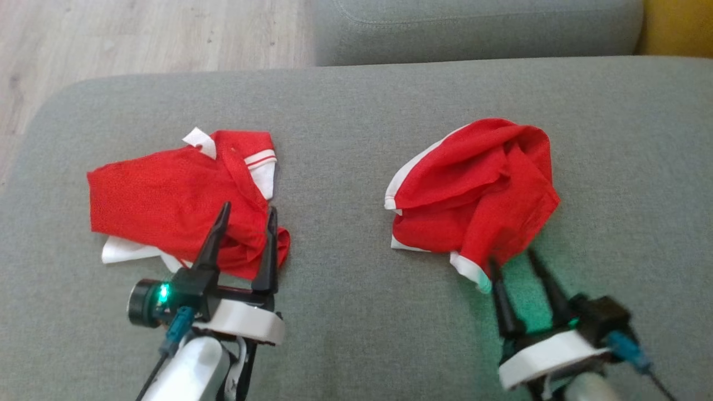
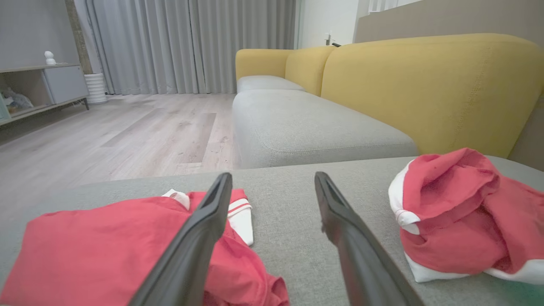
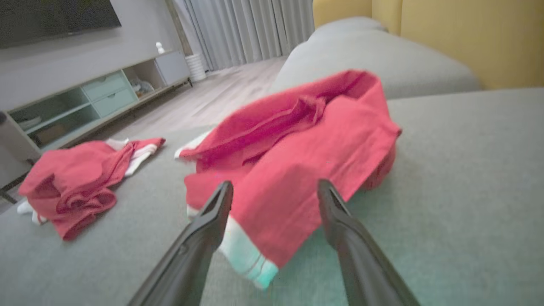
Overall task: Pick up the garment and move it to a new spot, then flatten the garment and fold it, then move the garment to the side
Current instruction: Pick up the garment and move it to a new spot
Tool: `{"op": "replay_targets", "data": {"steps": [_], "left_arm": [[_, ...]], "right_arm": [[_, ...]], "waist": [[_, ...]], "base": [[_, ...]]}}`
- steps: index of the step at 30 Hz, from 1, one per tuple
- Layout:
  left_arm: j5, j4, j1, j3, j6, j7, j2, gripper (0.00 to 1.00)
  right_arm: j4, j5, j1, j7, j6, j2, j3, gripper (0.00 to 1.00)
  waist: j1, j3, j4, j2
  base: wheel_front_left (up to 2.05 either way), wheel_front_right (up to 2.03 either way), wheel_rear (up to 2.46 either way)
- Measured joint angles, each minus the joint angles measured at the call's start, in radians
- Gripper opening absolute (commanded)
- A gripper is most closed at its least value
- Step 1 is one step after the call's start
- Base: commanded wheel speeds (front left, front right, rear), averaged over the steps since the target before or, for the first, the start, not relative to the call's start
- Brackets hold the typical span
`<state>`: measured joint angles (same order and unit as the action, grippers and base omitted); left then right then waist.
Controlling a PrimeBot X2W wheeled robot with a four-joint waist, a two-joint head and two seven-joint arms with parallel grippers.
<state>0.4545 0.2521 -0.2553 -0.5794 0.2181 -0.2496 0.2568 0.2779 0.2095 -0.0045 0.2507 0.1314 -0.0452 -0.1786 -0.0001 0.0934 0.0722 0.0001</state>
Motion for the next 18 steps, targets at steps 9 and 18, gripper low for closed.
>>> {"op": "replay_targets", "data": {"steps": [9, 18], "left_arm": [[-0.035, 0.044, 0.000, 0.033, -0.055, 0.000, -0.046, 1.00], [-0.060, 0.065, -0.004, 0.067, -0.085, 0.000, -0.070, 1.00]], "right_arm": [[0.175, -0.113, -0.040, -0.067, 0.000, 0.000, -0.067, 1.00], [0.219, -0.159, -0.089, -0.067, 0.000, 0.000, -0.039, 1.00]], "waist": [[0.0001, 0.015, -0.003, 0.0000], [0.0001, 0.030, 0.017, 0.0000]], "base": [[0.00, 0.00, 0.00], [0.00, 0.00, 0.00]]}}
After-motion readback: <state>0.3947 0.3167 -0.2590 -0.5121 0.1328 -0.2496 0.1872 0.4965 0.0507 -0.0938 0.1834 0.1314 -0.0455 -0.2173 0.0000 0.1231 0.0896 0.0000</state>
